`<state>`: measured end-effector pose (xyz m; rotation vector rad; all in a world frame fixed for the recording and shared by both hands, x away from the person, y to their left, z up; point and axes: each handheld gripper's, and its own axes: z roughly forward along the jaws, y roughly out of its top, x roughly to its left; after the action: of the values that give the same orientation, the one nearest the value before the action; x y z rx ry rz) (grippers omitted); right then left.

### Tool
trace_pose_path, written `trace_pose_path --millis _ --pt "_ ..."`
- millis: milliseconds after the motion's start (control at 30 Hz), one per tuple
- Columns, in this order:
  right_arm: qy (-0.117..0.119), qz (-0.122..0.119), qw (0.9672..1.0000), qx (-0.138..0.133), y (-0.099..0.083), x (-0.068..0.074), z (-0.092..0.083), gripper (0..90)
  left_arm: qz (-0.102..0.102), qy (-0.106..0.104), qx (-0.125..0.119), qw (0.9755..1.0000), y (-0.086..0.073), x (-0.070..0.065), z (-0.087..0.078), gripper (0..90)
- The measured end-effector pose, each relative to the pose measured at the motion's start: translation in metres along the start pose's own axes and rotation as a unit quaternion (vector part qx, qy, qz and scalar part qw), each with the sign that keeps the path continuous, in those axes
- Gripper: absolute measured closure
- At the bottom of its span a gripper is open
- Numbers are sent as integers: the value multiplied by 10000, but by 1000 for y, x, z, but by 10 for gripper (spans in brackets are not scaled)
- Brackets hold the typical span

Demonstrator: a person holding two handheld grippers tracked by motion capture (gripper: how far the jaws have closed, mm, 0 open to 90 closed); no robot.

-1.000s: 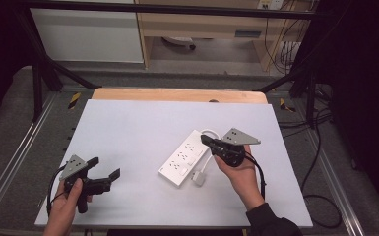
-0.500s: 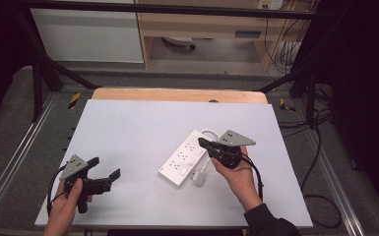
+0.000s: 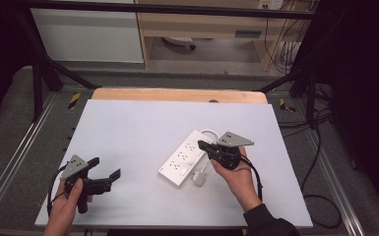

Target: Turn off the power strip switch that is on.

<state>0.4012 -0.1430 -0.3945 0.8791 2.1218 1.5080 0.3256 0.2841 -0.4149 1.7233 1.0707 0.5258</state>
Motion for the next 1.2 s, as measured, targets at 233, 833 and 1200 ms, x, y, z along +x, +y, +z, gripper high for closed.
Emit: trace_pose_path --millis 233,833,1200 --pt "11 -6 9999 121 -5 1 4 900 19 -15 7 10000 0 0 0 50" --pt "27 91 9982 598 -19 2 16 900 68 -7 47 10000 0 -2 1 52" --pt "18 99 9967 806 -25 2 21 900 90 -28 71 9999 0 -2 2 52"
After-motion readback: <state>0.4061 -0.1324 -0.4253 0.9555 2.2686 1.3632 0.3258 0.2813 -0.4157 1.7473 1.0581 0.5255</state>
